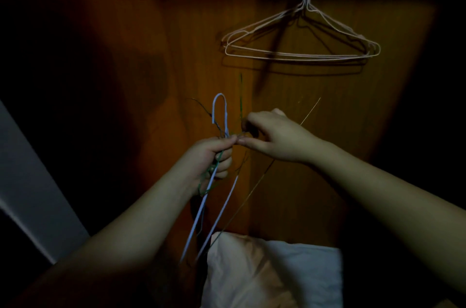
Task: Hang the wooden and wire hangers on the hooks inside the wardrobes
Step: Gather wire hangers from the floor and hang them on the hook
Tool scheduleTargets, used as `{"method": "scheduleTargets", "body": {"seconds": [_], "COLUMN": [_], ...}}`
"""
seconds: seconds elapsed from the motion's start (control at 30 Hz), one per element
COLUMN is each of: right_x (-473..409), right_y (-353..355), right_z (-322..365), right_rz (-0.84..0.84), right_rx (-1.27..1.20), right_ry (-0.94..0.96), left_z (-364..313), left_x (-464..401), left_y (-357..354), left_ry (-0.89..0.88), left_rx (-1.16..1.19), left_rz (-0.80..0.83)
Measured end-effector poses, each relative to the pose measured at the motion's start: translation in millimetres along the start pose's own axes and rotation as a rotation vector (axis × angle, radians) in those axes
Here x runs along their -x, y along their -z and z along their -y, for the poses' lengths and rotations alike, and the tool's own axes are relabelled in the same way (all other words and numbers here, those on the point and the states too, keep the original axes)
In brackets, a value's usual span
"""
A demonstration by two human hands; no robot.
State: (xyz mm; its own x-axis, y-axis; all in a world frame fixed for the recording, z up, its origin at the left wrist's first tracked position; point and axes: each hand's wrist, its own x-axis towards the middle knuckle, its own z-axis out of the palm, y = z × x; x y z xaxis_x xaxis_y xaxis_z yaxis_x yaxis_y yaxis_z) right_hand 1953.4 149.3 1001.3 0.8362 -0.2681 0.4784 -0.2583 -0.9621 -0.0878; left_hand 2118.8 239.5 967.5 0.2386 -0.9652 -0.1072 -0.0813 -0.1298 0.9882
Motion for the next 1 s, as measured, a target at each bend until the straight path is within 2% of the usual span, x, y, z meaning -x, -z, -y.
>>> {"method": "scheduleTargets", "body": {"seconds": [0.07,0.23,0.37,0.63,0.77,1.0], "right_x": [-3,-10,-12,-16,-18,-18], "right_y": [-1,-4,-1,-4,-5,-9], "right_z": [-2,-12,-20,-25,-25,-16], "right_rz": [0.002,-0.073,-0.09,-0.049,-0.037,0.078], "right_rx": [0.018,0.035,-0.023,-0.073,-0.105,-0.077], "right_ry": [0.006,0.014,-0.012,0.019,0.003,0.07], "left_z": [4,-1,5,14,16,18], "left_x": [10,20,18,15,12,5], "left_y": [-2,-2,2,10,12,3], "left_ry": [-0.032,-0.086,-0.069,-0.051,-0.063,0.025], "left_rx": [0.187,0.259,0.334,0.473,0.57,0.546], "left_rz": [0.05,0.151,0.135,0.242,0.211,0.101]}}
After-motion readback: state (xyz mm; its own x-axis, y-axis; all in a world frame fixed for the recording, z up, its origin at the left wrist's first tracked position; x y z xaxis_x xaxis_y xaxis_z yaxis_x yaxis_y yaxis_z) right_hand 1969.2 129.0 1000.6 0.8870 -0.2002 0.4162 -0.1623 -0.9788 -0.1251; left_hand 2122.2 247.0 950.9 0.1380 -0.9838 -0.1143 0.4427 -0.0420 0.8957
